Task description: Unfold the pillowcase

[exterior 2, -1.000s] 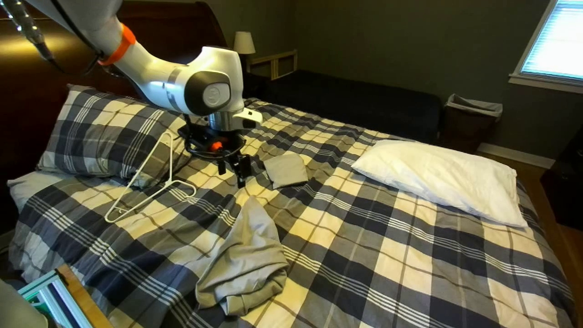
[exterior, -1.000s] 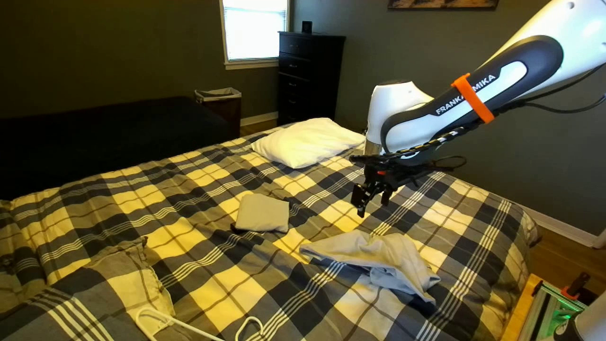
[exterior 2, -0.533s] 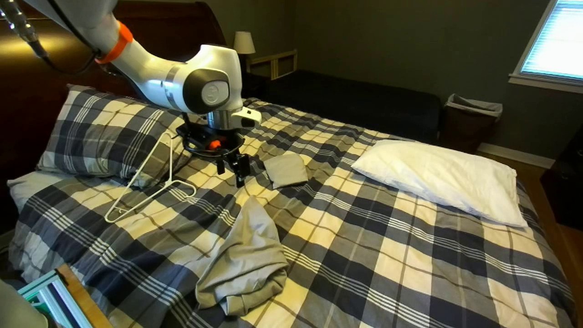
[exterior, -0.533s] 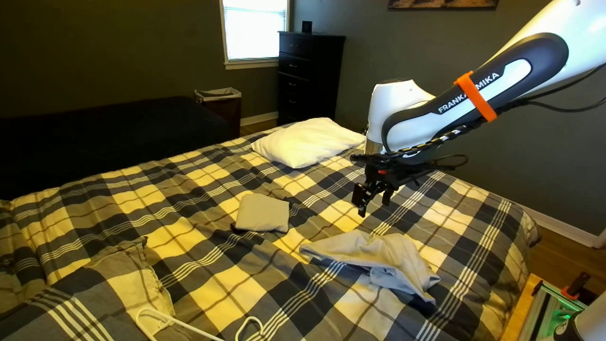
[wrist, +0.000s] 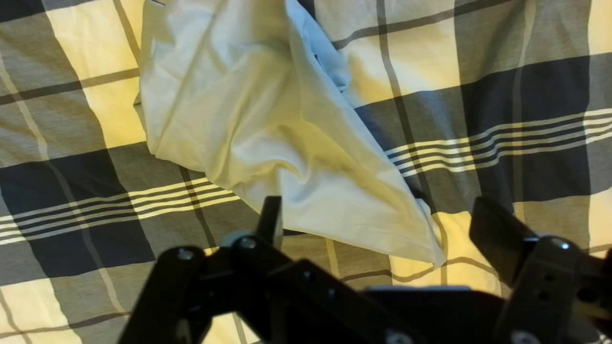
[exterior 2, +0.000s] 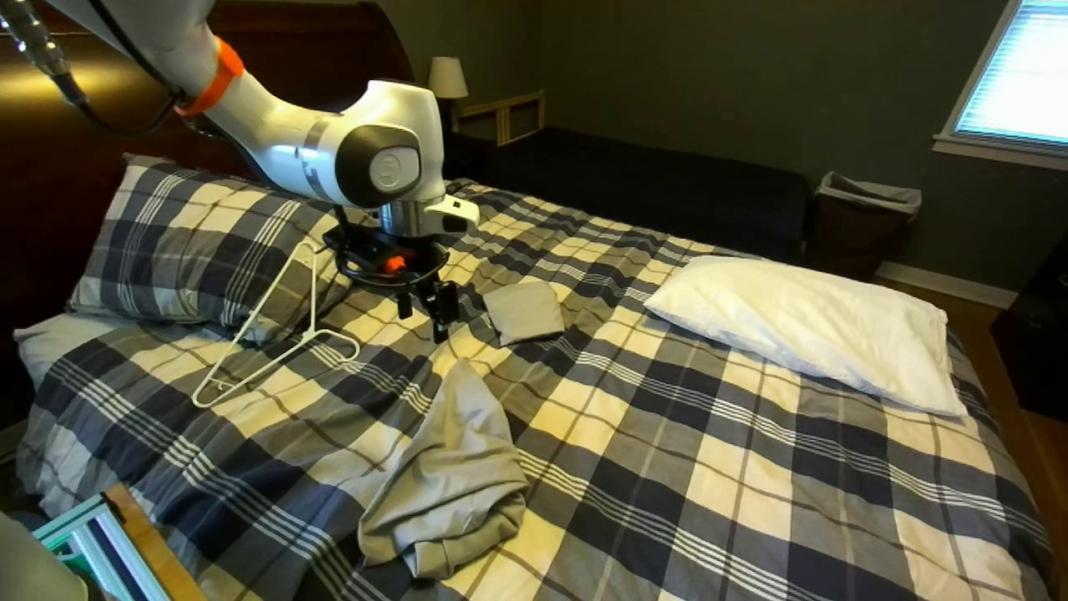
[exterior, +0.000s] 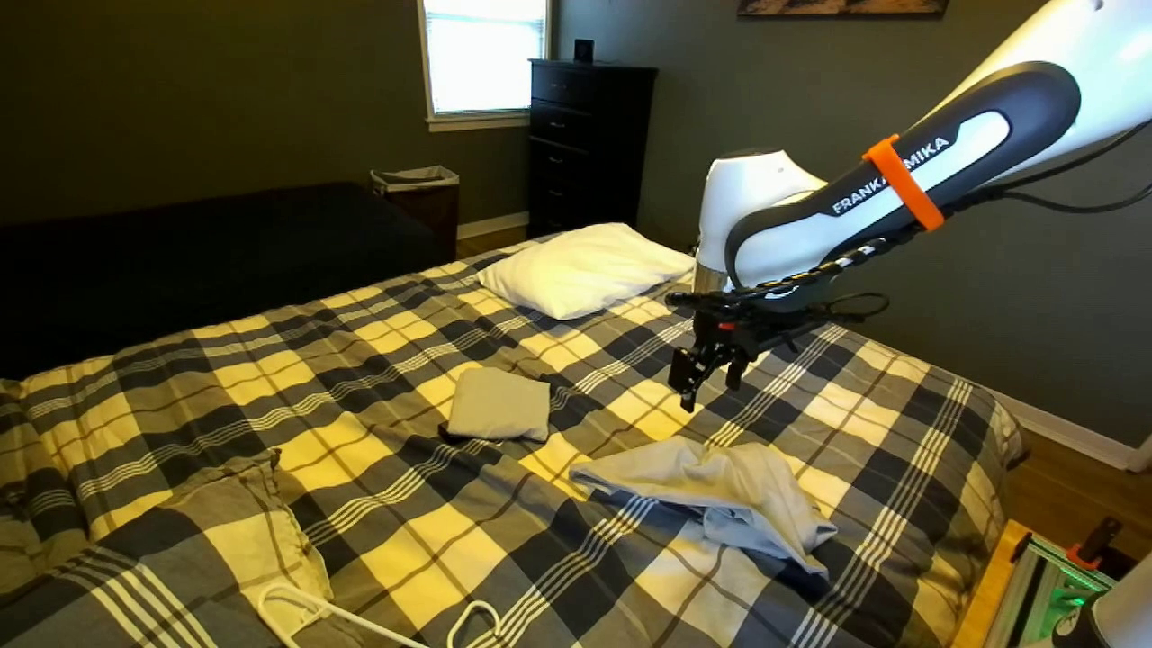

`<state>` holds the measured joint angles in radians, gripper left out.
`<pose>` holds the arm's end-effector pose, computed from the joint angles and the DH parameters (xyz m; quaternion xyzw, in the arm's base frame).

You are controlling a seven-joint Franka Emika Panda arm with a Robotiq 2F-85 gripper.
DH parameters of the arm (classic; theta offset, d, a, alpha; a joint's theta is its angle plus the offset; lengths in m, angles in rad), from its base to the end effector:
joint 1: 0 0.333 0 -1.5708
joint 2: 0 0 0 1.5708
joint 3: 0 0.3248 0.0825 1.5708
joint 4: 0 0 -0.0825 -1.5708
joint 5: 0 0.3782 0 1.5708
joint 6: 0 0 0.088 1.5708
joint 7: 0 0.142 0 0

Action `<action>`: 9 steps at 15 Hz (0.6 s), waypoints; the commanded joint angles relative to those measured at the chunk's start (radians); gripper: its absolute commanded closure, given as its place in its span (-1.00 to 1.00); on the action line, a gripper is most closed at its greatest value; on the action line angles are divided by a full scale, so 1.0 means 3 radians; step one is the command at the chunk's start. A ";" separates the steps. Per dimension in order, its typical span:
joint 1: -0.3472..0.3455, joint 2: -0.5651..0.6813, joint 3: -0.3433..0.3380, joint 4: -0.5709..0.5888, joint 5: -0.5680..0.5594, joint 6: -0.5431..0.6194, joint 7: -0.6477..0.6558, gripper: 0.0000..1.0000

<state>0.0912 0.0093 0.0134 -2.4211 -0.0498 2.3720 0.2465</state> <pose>0.4721 0.0478 0.2775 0.9981 -0.0525 -0.0258 0.0216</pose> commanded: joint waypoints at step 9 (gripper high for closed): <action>-0.0140 0.0326 0.0012 -0.0365 -0.0493 -0.0350 -0.1097 -1.00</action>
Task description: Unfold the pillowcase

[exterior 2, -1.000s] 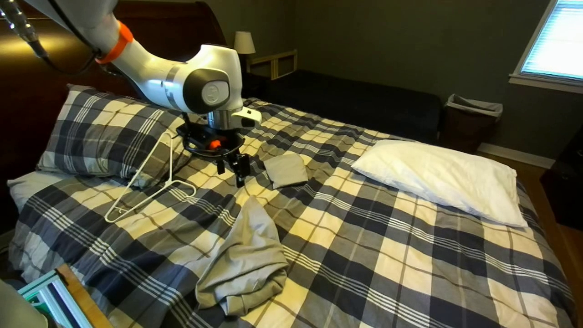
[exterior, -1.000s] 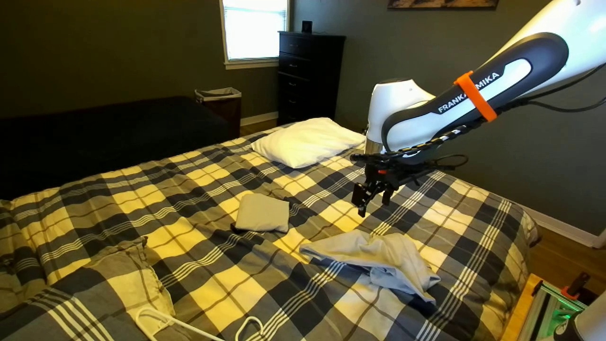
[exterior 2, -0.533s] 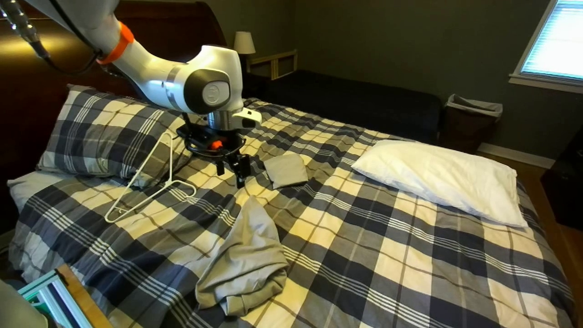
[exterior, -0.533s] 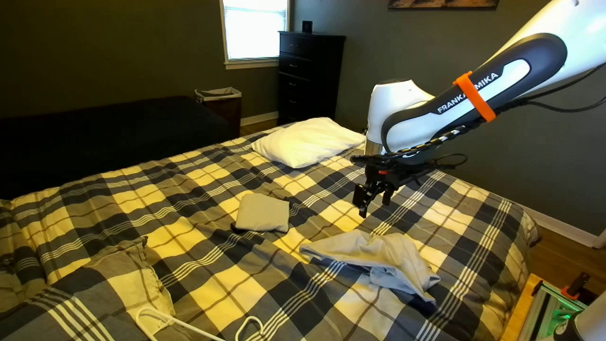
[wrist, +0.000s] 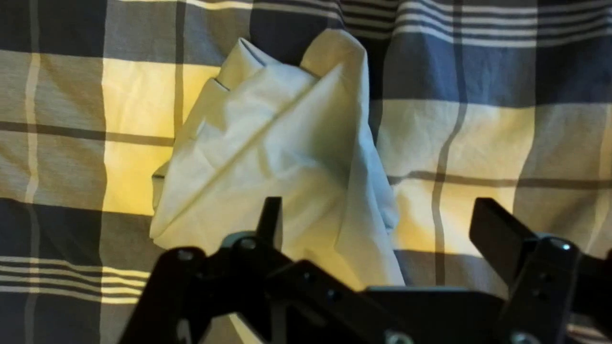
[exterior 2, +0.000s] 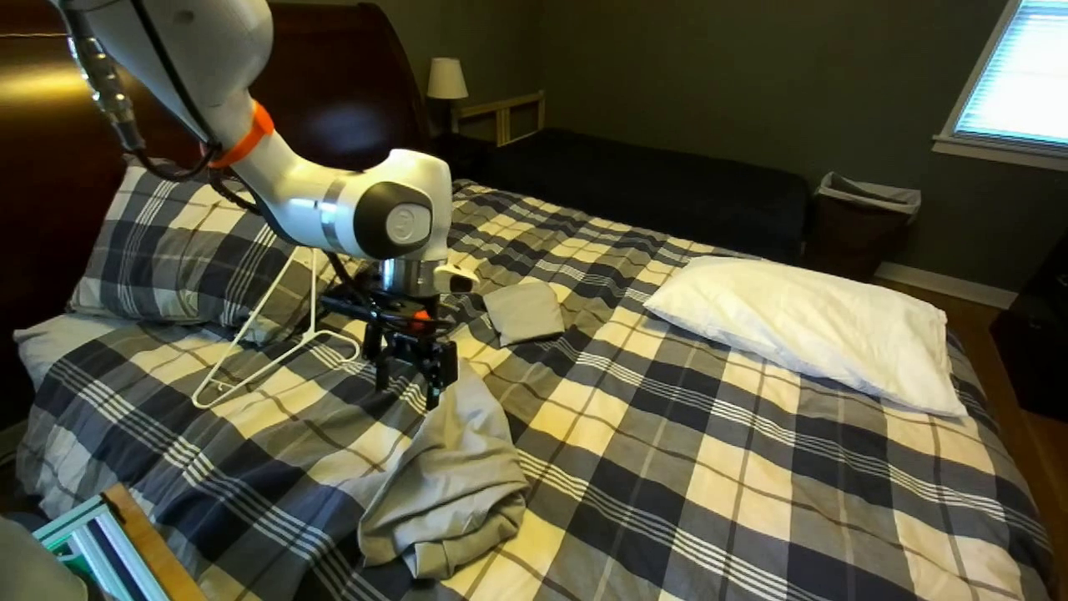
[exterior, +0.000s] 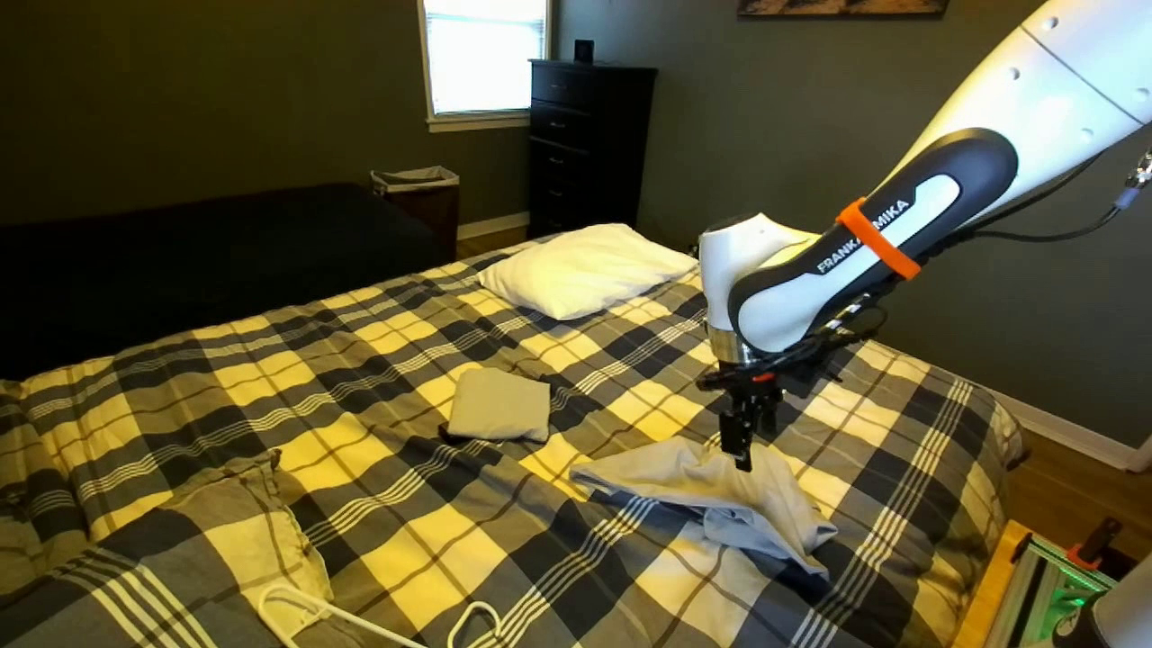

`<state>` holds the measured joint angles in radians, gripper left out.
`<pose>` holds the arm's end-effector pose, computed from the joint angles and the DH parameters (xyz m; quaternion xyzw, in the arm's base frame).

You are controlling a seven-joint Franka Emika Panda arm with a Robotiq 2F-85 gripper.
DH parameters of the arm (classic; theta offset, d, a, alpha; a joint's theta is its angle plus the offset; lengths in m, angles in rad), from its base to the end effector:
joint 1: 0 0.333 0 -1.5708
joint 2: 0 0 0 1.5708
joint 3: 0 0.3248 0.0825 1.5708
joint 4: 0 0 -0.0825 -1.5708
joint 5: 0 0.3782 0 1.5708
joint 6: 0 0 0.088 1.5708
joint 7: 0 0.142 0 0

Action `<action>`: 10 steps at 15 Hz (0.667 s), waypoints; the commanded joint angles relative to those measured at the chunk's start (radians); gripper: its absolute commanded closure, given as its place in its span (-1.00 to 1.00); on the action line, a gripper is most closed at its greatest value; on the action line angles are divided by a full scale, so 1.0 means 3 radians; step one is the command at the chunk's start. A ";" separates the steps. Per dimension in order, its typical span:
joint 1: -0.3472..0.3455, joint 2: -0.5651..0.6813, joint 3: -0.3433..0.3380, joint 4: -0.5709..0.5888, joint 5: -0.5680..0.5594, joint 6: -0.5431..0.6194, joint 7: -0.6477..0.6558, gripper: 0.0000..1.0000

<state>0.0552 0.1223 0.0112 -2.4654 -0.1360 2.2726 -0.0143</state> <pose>0.4302 0.0217 0.2050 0.9825 0.0912 -0.1553 0.0477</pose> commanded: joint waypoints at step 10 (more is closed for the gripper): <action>-0.0012 -0.0191 0.0063 -0.0723 -0.0427 0.0120 -0.0476 -1.00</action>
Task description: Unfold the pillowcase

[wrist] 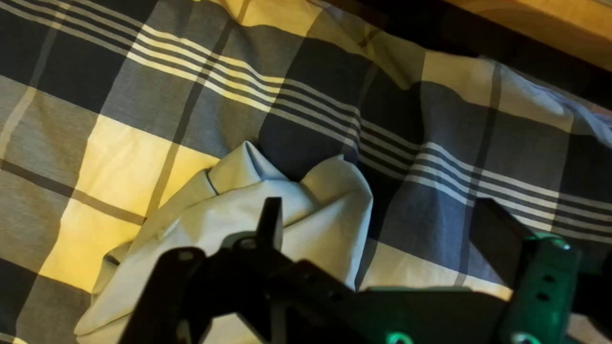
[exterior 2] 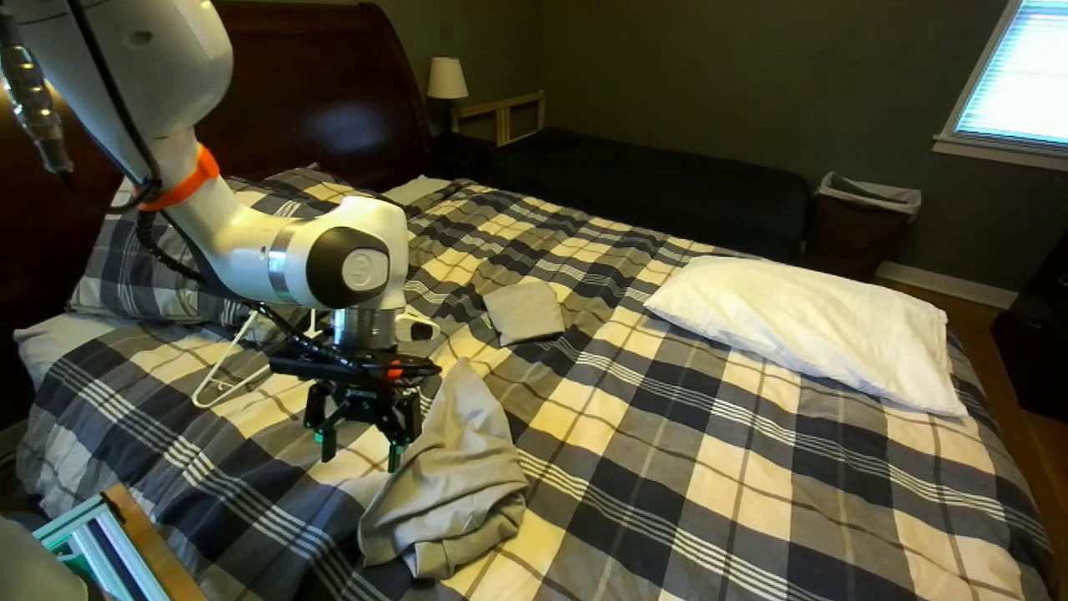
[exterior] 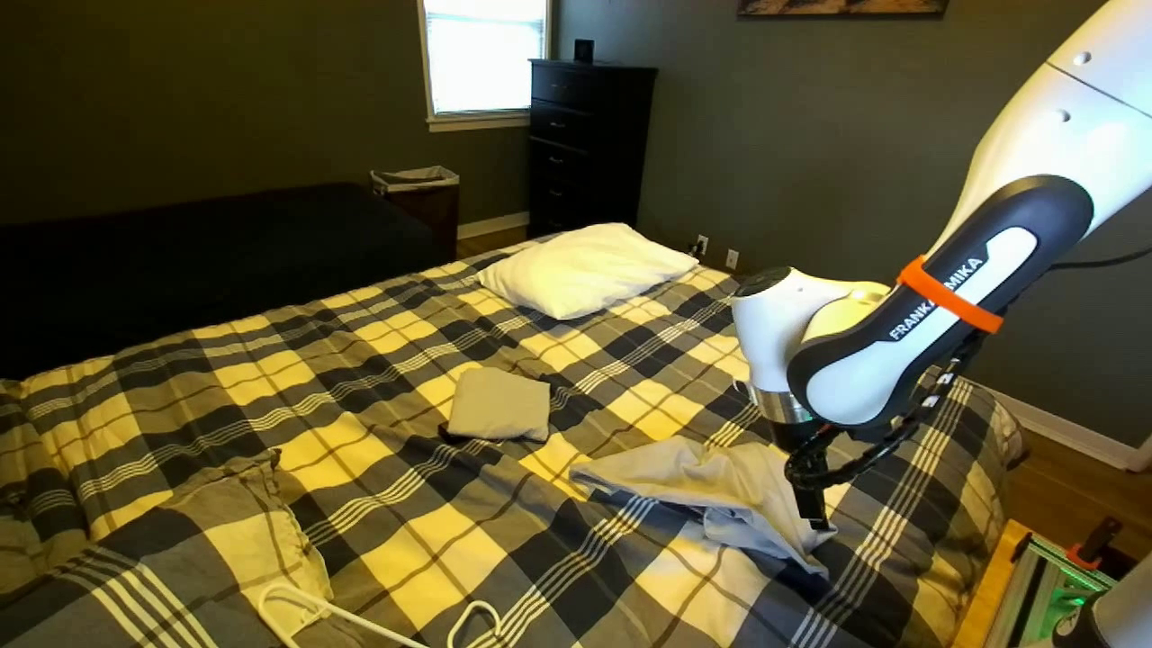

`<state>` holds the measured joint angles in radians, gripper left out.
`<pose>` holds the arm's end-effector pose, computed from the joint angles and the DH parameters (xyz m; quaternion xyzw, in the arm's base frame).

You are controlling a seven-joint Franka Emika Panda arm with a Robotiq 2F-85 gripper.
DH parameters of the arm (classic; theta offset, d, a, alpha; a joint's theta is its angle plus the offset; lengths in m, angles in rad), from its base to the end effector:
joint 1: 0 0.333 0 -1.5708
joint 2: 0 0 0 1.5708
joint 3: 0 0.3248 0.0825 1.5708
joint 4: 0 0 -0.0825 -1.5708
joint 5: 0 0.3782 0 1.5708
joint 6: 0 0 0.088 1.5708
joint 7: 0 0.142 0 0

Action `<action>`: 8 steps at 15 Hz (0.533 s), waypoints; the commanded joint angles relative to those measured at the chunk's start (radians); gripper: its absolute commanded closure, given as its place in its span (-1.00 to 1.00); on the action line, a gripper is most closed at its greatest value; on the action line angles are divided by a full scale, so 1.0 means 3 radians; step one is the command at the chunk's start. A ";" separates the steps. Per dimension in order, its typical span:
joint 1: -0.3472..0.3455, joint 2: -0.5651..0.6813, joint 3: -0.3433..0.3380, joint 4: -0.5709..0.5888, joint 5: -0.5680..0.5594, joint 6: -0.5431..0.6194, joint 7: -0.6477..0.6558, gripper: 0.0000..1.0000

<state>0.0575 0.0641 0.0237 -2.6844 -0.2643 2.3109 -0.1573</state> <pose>0.3450 0.0164 0.1688 0.9480 0.2224 -0.2178 0.0667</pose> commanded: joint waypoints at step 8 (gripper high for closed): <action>-0.0087 0.0259 -0.0054 0.0031 -0.0100 -0.0163 -0.0035 -1.00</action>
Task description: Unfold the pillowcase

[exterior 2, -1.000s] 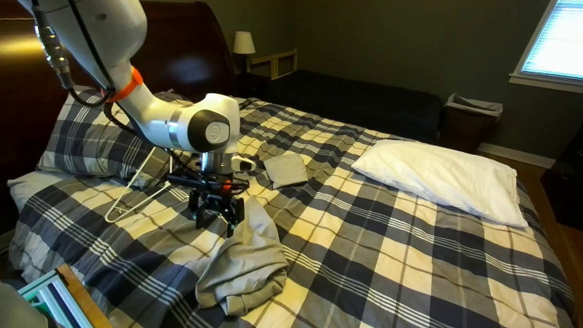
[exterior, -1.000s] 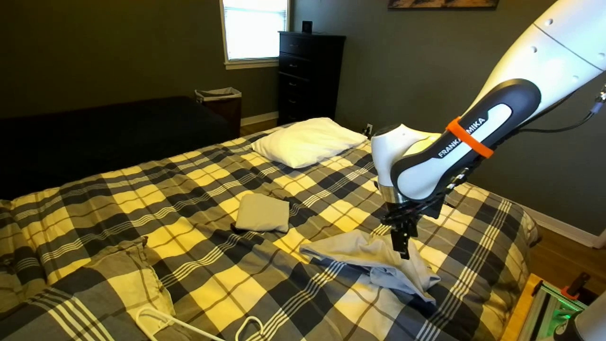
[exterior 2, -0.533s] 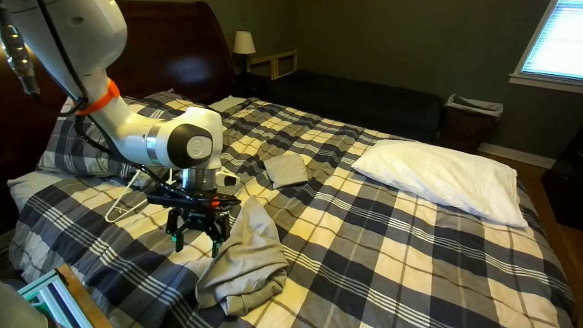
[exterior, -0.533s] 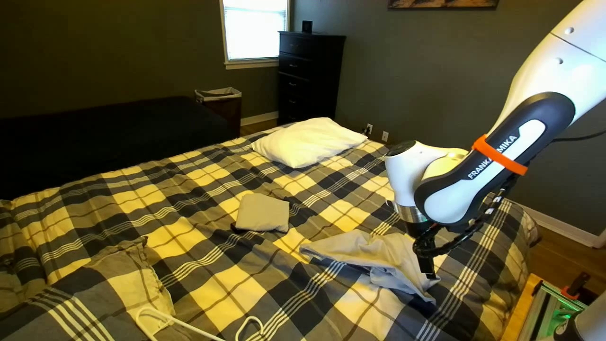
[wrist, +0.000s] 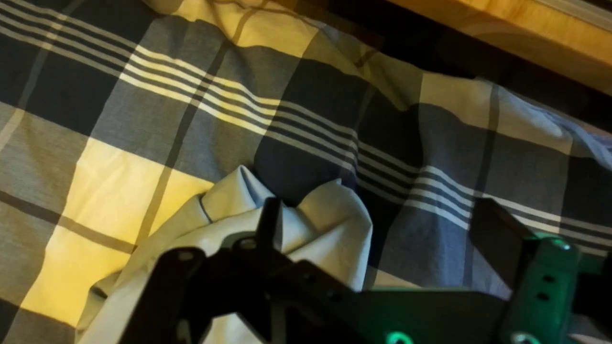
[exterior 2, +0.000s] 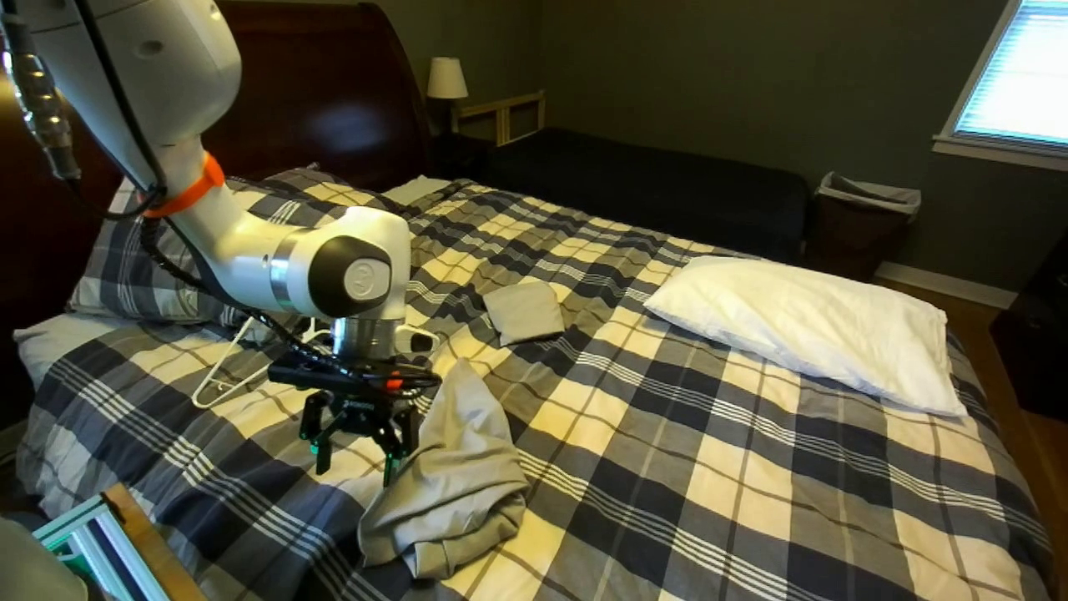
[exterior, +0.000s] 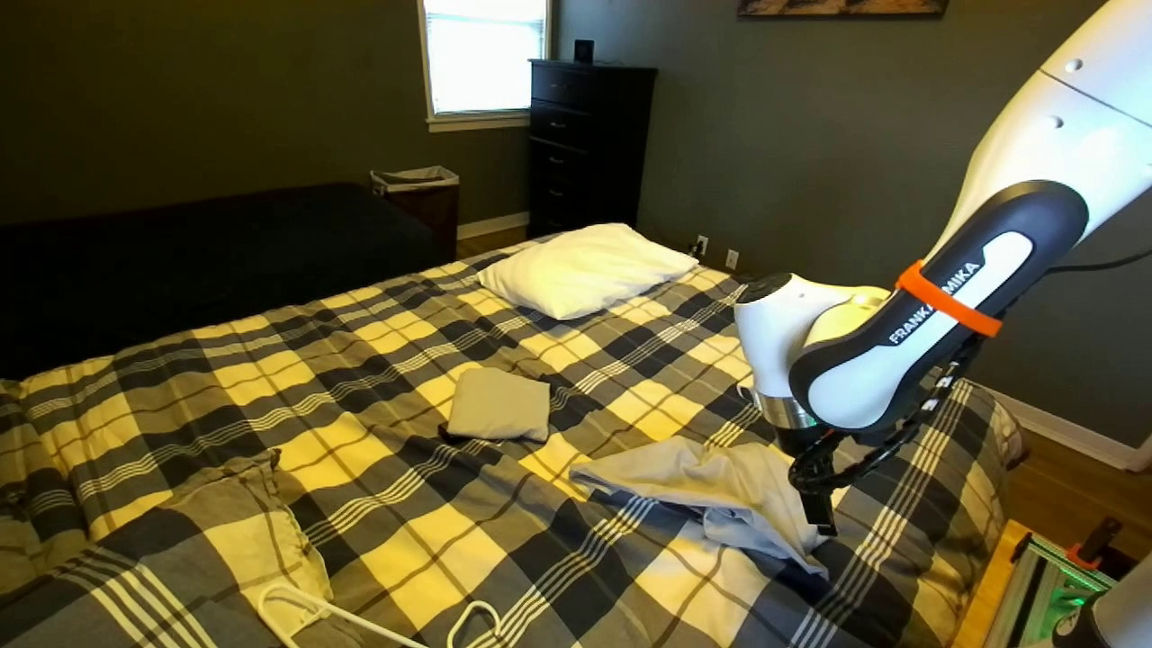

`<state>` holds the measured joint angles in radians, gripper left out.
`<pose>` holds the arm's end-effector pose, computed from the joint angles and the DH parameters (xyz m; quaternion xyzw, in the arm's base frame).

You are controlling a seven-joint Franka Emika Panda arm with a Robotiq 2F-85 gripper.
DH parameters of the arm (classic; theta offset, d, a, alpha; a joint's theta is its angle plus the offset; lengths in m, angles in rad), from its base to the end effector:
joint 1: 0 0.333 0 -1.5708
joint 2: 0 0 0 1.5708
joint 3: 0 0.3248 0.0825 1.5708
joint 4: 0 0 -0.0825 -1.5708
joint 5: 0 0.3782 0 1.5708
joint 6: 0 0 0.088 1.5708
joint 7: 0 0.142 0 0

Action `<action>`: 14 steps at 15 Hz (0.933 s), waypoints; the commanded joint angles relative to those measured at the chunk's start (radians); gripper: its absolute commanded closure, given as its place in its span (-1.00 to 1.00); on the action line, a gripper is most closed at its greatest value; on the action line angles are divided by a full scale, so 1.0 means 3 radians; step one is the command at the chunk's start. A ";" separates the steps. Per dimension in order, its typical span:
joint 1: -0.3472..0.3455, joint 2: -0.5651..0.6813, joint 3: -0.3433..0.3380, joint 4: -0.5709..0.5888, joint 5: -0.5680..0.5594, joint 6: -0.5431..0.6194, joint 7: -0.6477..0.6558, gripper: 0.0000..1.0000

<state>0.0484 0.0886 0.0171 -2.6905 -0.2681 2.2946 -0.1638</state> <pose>0.3356 0.0095 0.1588 0.9432 0.2194 -0.2411 0.0635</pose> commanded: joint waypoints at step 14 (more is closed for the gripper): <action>0.0025 0.0956 -0.0095 0.0120 -0.0309 0.0454 0.0284 -0.55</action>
<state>0.0367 0.3290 0.0048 -2.6720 -0.3276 2.3740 -0.1442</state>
